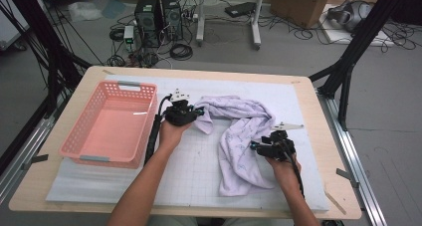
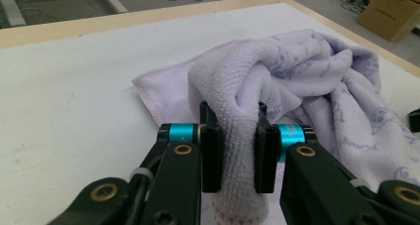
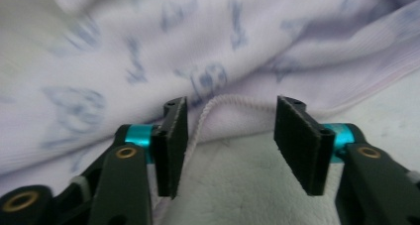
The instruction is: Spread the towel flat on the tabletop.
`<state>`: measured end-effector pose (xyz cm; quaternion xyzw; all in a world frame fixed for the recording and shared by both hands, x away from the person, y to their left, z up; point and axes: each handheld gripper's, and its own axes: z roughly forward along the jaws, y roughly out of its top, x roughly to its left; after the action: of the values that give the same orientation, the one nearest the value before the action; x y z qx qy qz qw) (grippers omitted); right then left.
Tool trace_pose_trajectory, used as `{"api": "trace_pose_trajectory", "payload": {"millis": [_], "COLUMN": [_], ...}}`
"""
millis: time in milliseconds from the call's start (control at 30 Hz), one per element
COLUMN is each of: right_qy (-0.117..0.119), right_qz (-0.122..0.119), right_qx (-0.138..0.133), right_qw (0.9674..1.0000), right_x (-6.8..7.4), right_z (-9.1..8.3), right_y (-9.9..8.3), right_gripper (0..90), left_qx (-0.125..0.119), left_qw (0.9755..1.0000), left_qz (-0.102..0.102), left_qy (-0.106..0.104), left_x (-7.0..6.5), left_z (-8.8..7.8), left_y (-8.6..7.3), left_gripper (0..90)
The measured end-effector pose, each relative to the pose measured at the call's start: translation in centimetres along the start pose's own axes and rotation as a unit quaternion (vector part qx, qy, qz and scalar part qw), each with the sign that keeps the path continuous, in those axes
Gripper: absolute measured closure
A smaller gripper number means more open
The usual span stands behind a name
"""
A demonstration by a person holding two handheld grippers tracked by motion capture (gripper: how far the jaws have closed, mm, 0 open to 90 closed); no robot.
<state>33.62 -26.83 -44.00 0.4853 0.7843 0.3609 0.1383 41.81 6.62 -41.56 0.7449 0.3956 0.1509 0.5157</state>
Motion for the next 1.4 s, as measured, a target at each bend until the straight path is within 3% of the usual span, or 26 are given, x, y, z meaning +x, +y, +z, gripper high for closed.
{"api": "trace_pose_trajectory", "payload": {"millis": [33,67,100,200,233,333,433,500,567,600,667,700,800,867,967,1167,1300,1400], "right_qy": [-0.008,0.001,0.013,0.004,0.003,0.011,-0.015,-0.045,-0.098,-0.121,-0.131,-0.135,-0.126,-0.12,-0.123,-0.099,-0.089,-0.082], "right_qz": [-0.012,-0.024,-0.042,-0.062,-0.059,-0.037,-0.013,-0.003,0.011,0.024,0.06,0.067,0.059,0.057,0.065,0.048,0.03,0.028], "right_qx": [0.0,0.004,0.013,0.019,0.014,-0.011,-0.032,-0.035,-0.041,-0.052,-0.08,-0.087,-0.087,-0.092,-0.108,-0.128,-0.122,-0.124], "right_qw": [0.9999,0.9997,0.9989,0.9979,0.9981,0.9992,0.9993,0.9984,0.9942,0.991,0.9863,0.9848,0.9865,0.9869,0.9843,0.9856,0.9881,0.9886], "right_x": [0.2,0.2,0.3,0.0,-0.6,-3.0,-5.3,-6.6,-8.1,-8.7,-9.7,-9.8,-9.5,-9.2,-8.6,-7.0,-6.3,-6.2], "right_z": [0.3,0.2,0.1,-0.4,-0.7,-2.0,-3.7,-4.5,-5.4,-5.8,-6.4,-6.5,-6.4,-6.2,-6.2,-6.6,-6.7,-6.7], "right_y": [0.0,0.1,0.1,0.1,0.1,-0.1,-0.2,-0.3,-0.5,-0.6,-0.9,-1.0,-1.2,-1.4,-1.7,-2.4,-2.8,-2.9], "right_gripper": [59.8,77.8,83.4,87.6,87.7,87.8,87.9,87.9,87.8,87.5,86.9,86.6,78.8,71.8,62.2,60.7,60.5,60.2], "left_qx": [0.0,-0.001,0.001,0.004,0.006,0.009,0.013,0.014,0.017,0.018,0.017,0.017,0.015,0.008,0.014,0.024,0.024,0.049], "left_qw": [1.0,1.0,1.0,1.0,1.0,0.9999,0.9999,0.9999,0.9998,0.9996,0.9993,0.9993,0.9994,0.9995,0.999,0.9974,0.9967,0.9933], "left_qz": [0.0,0.0,0.002,0.004,0.005,0.011,0.01,0.009,0.007,0.006,0.005,0.007,0.012,0.018,0.036,0.063,0.057,0.07], "left_qy": [-0.001,-0.001,-0.002,-0.004,-0.005,-0.001,0.003,0.004,0.013,0.021,0.033,0.032,0.027,0.024,0.022,-0.026,-0.053,-0.078], "left_x": [0.0,0.0,0.0,-0.2,-0.2,-0.4,-0.3,-0.3,-0.4,-0.6,-0.8,-0.9,-1.3,-1.6,-2.3,-4.1,-5.3,-6.3], "left_z": [0.0,0.1,0.1,0.3,0.3,0.4,0.6,0.8,1.0,1.1,1.3,1.3,0.8,0.3,-0.4,-1.0,-1.0,-0.4], "left_y": [0.0,0.0,0.0,-0.1,-0.1,-0.2,-0.3,-0.4,-0.5,-0.5,-0.5,-0.5,-0.3,-0.1,0.2,-0.2,-1.0,-1.8], "left_gripper": [78.2,78.2,78.2,78.2,78.1,77.9,77.4,76.7,71.3,63.8,46.8,44.2,37.0,36.0,37.2,48.4,52.4,57.3]}}
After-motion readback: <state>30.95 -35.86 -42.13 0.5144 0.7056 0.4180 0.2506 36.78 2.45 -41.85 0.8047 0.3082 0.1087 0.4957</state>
